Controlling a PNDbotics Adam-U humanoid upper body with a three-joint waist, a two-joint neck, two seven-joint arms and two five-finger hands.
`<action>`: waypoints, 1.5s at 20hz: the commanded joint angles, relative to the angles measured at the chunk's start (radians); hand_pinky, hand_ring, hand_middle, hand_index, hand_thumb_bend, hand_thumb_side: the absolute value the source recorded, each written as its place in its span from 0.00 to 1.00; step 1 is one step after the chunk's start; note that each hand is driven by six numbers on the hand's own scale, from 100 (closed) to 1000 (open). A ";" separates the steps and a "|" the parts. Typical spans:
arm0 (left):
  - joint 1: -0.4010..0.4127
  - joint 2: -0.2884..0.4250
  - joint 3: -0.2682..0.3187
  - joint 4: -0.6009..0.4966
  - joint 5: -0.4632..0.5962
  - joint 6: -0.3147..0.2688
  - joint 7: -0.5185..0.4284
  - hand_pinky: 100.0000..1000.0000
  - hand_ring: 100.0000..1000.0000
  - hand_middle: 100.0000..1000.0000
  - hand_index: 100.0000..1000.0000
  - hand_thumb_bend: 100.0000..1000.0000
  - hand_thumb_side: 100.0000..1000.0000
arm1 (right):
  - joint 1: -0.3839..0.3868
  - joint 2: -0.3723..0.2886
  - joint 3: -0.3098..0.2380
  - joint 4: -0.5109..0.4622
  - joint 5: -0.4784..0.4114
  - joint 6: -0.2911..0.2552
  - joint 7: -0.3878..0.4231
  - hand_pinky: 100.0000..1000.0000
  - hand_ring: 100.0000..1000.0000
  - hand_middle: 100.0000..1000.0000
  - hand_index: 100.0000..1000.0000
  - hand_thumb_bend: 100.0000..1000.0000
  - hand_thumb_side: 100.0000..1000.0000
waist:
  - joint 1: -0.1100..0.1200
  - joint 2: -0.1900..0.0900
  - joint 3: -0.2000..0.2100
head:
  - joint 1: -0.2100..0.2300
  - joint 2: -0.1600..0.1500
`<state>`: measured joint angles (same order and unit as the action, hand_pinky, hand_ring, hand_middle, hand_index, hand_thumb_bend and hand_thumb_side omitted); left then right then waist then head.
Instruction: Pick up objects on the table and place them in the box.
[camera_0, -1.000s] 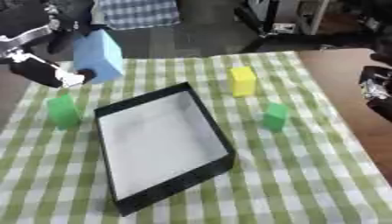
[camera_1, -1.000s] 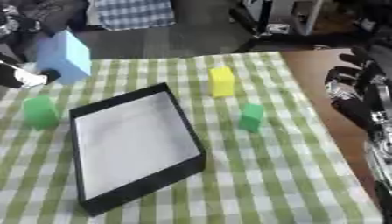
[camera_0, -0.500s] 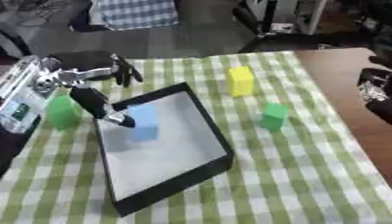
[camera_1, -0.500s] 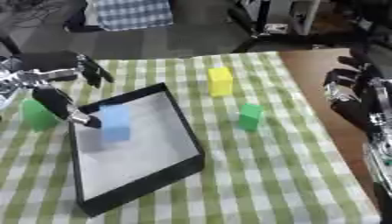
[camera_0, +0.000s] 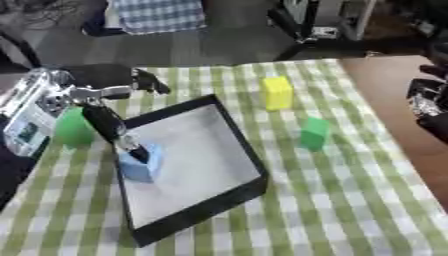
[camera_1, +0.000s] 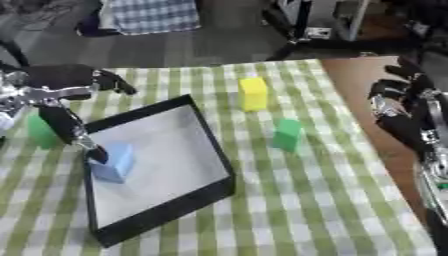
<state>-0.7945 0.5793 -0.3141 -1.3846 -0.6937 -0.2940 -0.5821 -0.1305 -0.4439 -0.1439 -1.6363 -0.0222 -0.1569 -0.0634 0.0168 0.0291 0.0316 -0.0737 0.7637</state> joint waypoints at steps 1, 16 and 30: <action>-0.009 0.089 0.082 0.011 -0.035 0.048 0.039 0.78 0.77 0.77 0.92 0.92 0.68 | -0.006 -0.020 -0.007 -0.008 -0.003 -0.002 0.000 0.78 0.79 0.82 0.96 0.03 0.23 | -0.008 -0.027 0.001 | -0.005 0.006; -0.021 -0.020 0.220 0.418 -0.287 0.243 -0.021 0.75 0.74 0.73 0.90 0.81 0.58 | -0.003 -0.012 -0.005 -0.008 -0.009 -0.003 0.003 0.78 0.79 0.82 0.96 0.03 0.23 | -0.017 -0.024 -0.004 | -0.003 0.006; -0.072 -0.080 0.316 0.716 -0.486 0.240 0.196 0.71 0.69 0.68 0.86 0.65 0.51 | -0.004 -0.004 -0.003 -0.005 -0.016 -0.006 0.008 0.78 0.79 0.82 0.96 0.02 0.23 | -0.022 -0.017 -0.018 | 0.004 0.006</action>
<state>-0.8375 0.4847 -0.0147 -0.6718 -1.1658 -0.0577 -0.4084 -0.1231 -0.4336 -0.1412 -1.6333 -0.0323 -0.1622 -0.0575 0.0095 0.0263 0.0139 -0.0719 0.7678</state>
